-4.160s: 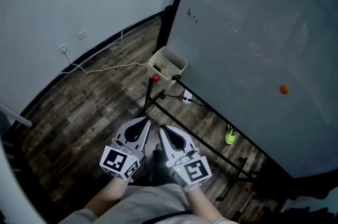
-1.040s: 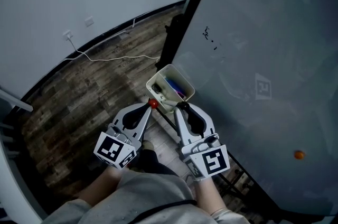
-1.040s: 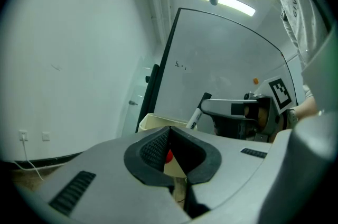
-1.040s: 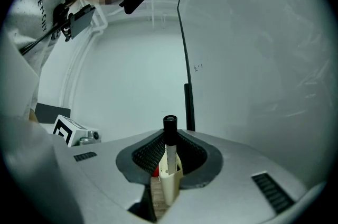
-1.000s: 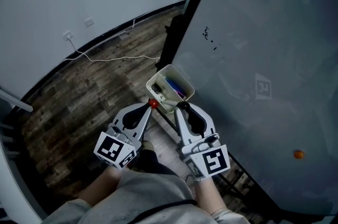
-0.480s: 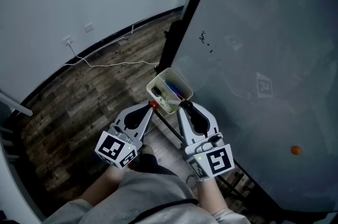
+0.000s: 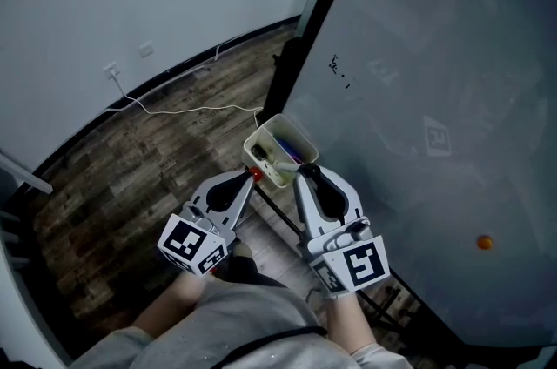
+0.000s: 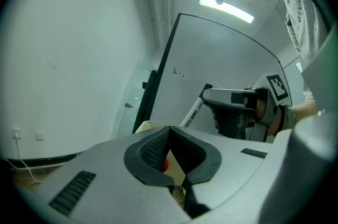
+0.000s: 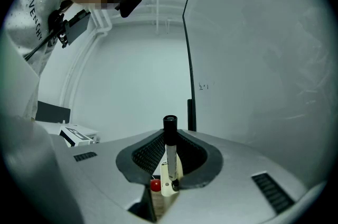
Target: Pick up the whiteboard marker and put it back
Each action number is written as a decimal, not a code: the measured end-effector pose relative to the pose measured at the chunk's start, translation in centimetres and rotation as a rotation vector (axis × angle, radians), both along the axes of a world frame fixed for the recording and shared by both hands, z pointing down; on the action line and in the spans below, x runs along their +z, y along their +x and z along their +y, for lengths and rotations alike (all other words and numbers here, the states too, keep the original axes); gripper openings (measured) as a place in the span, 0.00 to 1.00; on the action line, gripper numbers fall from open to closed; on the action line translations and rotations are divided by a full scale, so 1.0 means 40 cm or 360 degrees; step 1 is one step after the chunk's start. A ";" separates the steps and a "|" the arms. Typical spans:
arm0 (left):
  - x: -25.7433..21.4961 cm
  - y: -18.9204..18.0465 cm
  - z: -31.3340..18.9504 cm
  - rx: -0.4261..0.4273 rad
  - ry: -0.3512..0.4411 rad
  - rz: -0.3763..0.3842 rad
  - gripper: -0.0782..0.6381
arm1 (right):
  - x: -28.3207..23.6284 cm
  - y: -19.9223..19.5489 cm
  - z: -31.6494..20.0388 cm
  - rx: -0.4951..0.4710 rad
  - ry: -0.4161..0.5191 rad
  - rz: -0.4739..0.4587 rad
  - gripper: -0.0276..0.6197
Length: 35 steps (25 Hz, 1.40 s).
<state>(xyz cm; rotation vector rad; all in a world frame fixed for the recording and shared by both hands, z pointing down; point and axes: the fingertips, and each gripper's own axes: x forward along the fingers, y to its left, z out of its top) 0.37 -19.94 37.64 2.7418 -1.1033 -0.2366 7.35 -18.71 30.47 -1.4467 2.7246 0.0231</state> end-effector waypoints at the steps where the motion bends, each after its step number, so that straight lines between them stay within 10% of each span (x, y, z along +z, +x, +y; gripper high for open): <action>1: -0.003 -0.001 0.002 0.0002 0.0002 0.0001 0.13 | -0.004 -0.001 0.003 0.0001 0.0004 0.0002 0.16; 35: -0.022 -0.008 0.046 0.0066 0.0022 0.0017 0.13 | -0.086 -0.018 0.050 0.0037 0.0102 0.0004 0.16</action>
